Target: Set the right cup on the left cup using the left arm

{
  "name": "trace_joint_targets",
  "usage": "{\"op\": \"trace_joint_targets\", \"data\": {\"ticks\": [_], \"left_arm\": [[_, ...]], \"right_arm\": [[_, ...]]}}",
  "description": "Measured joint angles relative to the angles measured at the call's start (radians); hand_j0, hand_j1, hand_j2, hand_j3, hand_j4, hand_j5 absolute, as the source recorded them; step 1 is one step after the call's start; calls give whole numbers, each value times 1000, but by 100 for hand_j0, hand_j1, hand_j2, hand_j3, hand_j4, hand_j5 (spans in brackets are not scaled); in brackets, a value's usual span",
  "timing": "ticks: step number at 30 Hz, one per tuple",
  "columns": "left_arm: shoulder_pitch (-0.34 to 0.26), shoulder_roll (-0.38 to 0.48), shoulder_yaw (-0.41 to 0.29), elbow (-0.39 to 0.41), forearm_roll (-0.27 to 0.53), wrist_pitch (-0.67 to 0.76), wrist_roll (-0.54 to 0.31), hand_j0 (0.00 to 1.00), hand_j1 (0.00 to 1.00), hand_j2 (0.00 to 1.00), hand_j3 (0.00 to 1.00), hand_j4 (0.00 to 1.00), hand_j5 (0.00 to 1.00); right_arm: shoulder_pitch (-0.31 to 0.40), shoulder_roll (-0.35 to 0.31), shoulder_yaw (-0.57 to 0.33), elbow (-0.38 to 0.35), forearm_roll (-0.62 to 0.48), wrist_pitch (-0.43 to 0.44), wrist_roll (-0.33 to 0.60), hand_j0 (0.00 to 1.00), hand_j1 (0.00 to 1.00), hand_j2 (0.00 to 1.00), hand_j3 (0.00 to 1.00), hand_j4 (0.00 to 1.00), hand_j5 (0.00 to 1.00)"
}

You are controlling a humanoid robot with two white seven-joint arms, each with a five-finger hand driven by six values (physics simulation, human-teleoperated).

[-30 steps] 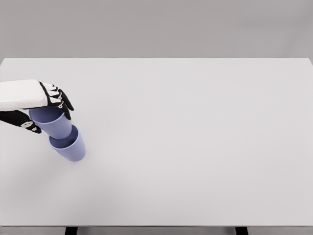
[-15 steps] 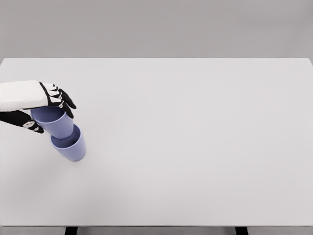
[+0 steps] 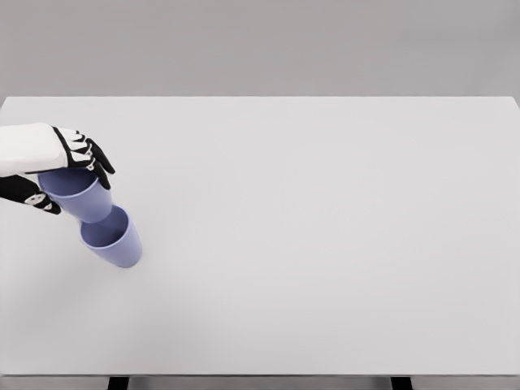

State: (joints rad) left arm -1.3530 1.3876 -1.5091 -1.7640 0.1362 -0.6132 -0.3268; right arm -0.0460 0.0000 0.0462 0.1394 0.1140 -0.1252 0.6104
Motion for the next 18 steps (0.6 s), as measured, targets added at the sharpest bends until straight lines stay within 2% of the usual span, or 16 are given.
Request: {"op": "trace_joint_targets", "data": {"ticks": [7, 18], "left_arm": [[-3, 12, 0, -3, 18, 0, -51, 48, 48, 48, 48, 48, 48], [12, -44, 5, -3, 25, -1, -70, 47, 47, 47, 47, 47, 47]], "right_arm": [[0, 0, 0, 0, 0, 0, 0, 100, 100, 100, 100, 100, 100], [0, 0, 0, 0, 0, 0, 0, 100, 100, 100, 100, 100, 100]]}}
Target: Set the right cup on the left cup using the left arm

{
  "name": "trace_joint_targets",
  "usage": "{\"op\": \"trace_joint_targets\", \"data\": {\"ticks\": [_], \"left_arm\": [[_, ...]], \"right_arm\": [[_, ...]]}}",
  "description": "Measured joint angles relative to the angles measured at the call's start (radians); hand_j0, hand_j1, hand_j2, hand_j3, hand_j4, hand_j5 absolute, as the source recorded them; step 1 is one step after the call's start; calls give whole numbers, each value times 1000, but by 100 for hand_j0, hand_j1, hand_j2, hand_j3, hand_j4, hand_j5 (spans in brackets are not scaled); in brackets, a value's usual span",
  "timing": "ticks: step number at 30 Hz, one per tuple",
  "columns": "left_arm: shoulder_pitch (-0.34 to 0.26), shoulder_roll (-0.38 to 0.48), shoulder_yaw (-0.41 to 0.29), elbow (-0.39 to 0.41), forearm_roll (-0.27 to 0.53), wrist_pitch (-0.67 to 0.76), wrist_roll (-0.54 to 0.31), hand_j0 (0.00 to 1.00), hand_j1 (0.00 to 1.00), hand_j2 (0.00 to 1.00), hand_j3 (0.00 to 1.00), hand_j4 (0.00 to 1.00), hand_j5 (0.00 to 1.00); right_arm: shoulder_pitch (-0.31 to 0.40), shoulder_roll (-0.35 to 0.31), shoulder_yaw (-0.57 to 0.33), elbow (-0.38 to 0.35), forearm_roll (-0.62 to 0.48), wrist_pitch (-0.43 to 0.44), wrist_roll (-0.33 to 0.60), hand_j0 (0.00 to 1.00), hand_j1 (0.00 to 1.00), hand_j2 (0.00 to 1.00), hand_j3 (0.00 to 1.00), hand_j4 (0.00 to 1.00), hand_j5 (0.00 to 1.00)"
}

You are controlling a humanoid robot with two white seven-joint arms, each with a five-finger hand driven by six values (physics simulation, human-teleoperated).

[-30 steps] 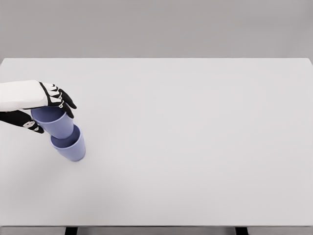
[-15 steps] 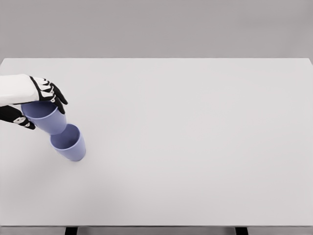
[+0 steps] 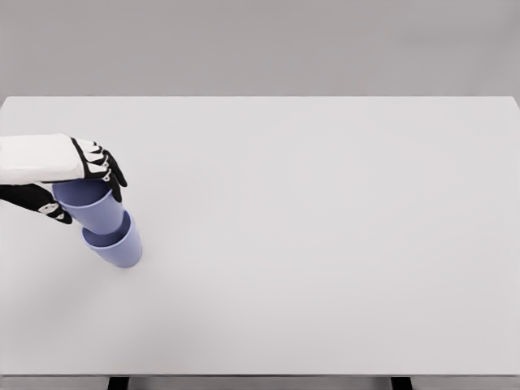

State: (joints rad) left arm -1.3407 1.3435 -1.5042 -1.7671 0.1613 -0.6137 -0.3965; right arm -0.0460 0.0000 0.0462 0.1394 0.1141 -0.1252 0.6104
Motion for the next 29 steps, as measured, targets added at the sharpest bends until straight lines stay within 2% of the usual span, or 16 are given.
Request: {"op": "trace_joint_targets", "data": {"ticks": [1, 2, 4, 5, 7, 15, 19, 24, 29], "left_arm": [[5, 1, 0, 0, 0, 0, 1, 48, 48, 48, 48, 48, 48], [5, 2, -1, 0, 1, 0, 2, 55, 55, 55, 55, 55, 55], [5, 3, -1, 0, 2, 0, 4, 81, 81, 81, 81, 81, 81], [6, 4, -1, 0, 2, 0, 5, 91, 91, 91, 91, 91, 91], [6, 3, -1, 0, 3, 1, 7, 100, 100, 100, 100, 100, 100], [17, 1, -1, 0, 6, 1, 9, 100, 100, 100, 100, 100, 100], [-2, 2, 1, 0, 8, 1, 8, 100, 100, 100, 100, 100, 100], [-136, 4, 4, 0, 33, 1, 8, 100, 100, 100, 100, 100, 100], [-124, -127, 13, 0, 83, 1, 2, 100, 100, 100, 100, 100, 100]], "right_arm": [[0, 0, 0, 0, 0, 0, 0, 100, 100, 100, 100, 100, 100], [0, 0, 0, 0, 0, 0, 0, 100, 100, 100, 100, 100, 100], [0, 0, 0, 0, 0, 0, 0, 100, 100, 100, 100, 100, 100], [0, 0, 0, 0, 0, 0, 0, 100, 100, 100, 100, 100, 100], [0, 0, 0, 0, 0, 0, 0, 100, 100, 100, 100, 100, 100], [0, 0, 0, 0, 0, 0, 0, 100, 100, 100, 100, 100, 100], [0, 0, 0, 0, 0, 0, 0, 100, 100, 100, 100, 100, 100], [0, 0, 0, 0, 0, 0, 0, 100, 100, 100, 100, 100, 100], [0, 0, 0, 0, 0, 0, 0, 100, 100, 100, 100, 100, 100]]}}
